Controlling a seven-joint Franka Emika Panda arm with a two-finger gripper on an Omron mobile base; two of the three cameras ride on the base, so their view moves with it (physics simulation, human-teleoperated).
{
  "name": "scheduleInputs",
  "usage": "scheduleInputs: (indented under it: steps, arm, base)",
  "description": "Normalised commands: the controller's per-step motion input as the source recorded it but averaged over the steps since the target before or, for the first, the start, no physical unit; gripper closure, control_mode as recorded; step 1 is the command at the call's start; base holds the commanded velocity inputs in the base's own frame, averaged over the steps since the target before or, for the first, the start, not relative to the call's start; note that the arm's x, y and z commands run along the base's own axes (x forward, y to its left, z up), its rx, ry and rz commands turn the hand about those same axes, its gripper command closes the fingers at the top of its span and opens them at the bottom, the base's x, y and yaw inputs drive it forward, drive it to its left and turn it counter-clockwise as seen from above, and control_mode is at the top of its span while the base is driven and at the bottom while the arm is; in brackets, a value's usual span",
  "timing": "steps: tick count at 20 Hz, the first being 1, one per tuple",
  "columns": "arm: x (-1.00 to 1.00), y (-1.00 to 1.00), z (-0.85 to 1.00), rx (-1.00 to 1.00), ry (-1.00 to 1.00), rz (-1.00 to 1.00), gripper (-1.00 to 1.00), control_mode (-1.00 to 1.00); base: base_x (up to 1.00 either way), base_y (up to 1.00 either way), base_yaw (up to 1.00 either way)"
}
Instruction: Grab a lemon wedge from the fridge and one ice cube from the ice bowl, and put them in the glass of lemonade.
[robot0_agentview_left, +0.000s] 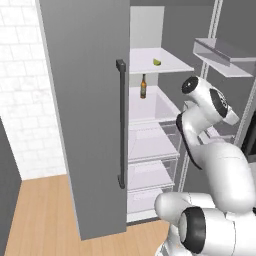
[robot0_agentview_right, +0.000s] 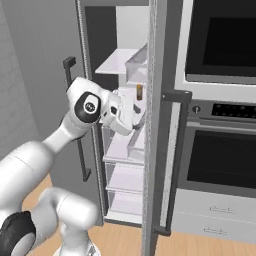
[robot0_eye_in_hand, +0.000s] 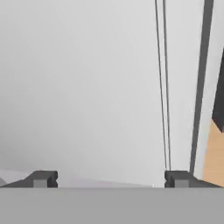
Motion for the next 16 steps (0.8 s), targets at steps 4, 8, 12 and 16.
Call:
scheduleInputs:
  steps: [4,8,12,16]
  arm:
    - [-0.24,1.00,-0.04,0.07,0.08,0.32,-1.00,-1.00]
    - [-0.38,1.00,0.08,0.16,0.16,0.39,-1.00,-1.00]
    - [-0.63,0.89,0.00,0.29,0.13,0.40,-1.00,-1.00]
    - [-0.71,0.56,-0.18,0.37,0.15,0.45,-1.00,-1.00]
  base:
    - [0.00,0.00,0.00]
    - [0.00,0.00,0.00]
    - [0.00,0.00,0.00]
    - [0.00,0.00,0.00]
